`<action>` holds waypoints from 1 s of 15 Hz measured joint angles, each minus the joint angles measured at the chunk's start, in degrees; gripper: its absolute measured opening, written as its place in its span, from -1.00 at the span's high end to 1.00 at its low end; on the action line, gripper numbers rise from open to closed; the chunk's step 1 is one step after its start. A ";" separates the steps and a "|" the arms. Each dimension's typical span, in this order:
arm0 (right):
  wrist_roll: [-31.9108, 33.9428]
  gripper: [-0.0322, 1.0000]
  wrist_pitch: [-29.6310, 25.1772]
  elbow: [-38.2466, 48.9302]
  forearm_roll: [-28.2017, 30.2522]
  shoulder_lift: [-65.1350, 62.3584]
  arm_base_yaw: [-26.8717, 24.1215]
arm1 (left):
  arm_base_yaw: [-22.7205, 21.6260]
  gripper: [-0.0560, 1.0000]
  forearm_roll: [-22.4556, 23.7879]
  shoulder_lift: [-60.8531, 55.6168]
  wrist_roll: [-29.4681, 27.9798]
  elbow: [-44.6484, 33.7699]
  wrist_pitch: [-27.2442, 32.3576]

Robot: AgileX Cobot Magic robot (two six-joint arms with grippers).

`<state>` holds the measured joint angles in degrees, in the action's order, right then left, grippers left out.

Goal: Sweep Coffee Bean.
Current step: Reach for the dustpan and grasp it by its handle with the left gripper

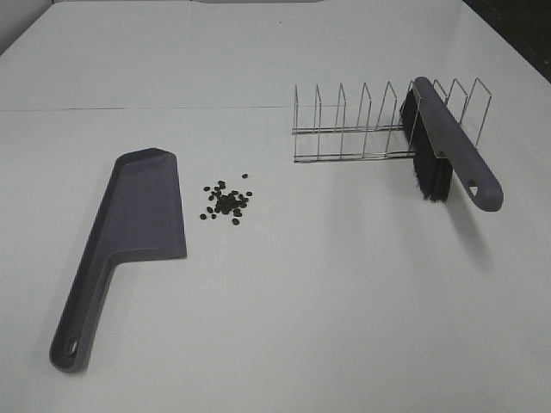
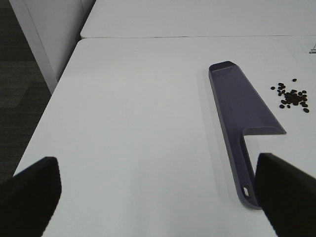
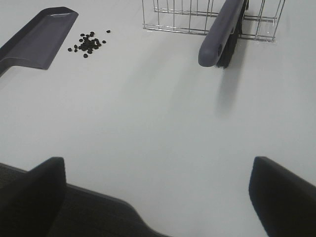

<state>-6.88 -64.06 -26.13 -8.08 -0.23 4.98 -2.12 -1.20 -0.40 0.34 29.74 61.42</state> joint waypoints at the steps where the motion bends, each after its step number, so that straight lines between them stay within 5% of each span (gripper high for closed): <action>1: 0.00 -0.87 0.00 0.00 0.00 0.00 0.00 | 0.00 -0.99 0.00 0.00 0.00 0.00 0.00; 15: 0.00 -0.87 0.06 0.00 -3.21 0.00 0.00 | 0.00 -0.99 0.00 0.00 0.00 0.00 0.00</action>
<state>-6.88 -64.00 -26.13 -11.29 -0.23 4.98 -2.12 -1.20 -0.40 0.34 29.74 61.42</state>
